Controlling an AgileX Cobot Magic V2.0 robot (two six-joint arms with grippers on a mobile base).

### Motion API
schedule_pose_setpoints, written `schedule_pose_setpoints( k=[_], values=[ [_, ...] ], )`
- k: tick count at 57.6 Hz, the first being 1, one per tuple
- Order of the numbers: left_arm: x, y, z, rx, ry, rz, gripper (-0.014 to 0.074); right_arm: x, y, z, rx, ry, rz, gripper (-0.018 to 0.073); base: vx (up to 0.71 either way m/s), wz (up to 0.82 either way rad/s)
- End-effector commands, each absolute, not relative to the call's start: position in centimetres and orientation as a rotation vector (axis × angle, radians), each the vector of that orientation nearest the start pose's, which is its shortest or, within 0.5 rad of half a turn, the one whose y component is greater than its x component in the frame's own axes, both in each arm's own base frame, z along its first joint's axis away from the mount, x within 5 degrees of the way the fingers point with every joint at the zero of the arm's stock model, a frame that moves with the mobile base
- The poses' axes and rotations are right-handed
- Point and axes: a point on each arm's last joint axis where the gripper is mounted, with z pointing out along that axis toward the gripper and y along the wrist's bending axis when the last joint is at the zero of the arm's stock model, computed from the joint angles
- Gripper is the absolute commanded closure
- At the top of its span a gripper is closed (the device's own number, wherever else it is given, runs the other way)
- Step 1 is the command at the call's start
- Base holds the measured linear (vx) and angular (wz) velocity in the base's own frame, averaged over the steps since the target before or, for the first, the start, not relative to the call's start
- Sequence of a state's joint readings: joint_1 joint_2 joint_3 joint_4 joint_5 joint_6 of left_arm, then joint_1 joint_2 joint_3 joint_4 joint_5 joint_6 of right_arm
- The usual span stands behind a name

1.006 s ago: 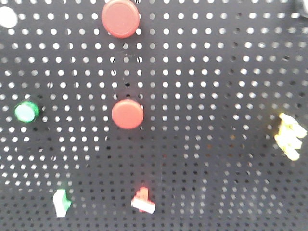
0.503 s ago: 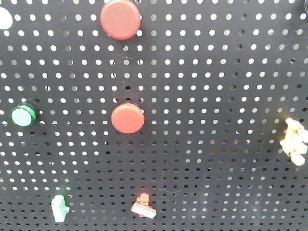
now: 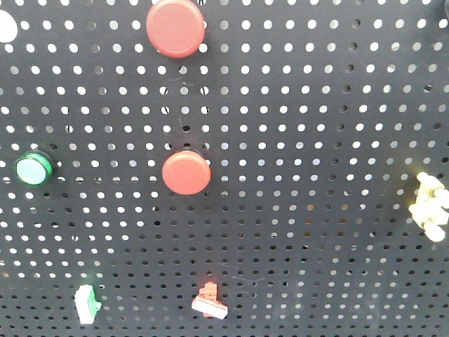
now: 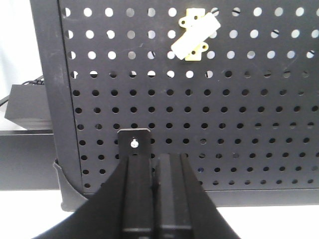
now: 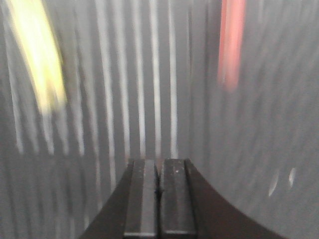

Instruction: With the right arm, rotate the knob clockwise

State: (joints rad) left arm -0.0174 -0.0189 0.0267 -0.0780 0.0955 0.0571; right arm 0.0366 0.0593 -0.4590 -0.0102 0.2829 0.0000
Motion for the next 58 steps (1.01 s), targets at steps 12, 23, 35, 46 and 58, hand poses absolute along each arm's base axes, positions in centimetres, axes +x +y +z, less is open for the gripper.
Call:
schedule_pose_setpoints(
  k=[12, 23, 35, 46, 58],
  values=[
    [5.6, -0.1, 20.1, -0.004, 1.502, -0.043, 0.0603, 1.6, 0.1, 50.9, -0.13, 1.268, -0.123, 0.0568, 0.0, 0.0],
    [5.6, -0.1, 20.1, -0.004, 1.502, -0.043, 0.0603, 3.4, 0.4, 55.7, -0.126, 1.312, -0.056, 0.0568, 0.0, 0.0],
    [5.6, -0.1, 20.1, -0.004, 1.502, -0.043, 0.0603, 5.6, 1.7, 56.2, -0.183, 1.329, 0.167, 0.0568, 0.0, 0.0],
    [5.6, -0.1, 20.1, -0.004, 1.502, -0.043, 0.0603, 8.7, 3.4, 55.4, -0.579, 1.318, -0.065, 0.0568, 0.0, 0.0],
    [5.6, -0.1, 20.1, -0.004, 1.502, -0.043, 0.0603, 10.9, 4.2, 54.9, -0.733, 1.288, -0.21, 0.0564, 0.0, 0.0]
  ],
)
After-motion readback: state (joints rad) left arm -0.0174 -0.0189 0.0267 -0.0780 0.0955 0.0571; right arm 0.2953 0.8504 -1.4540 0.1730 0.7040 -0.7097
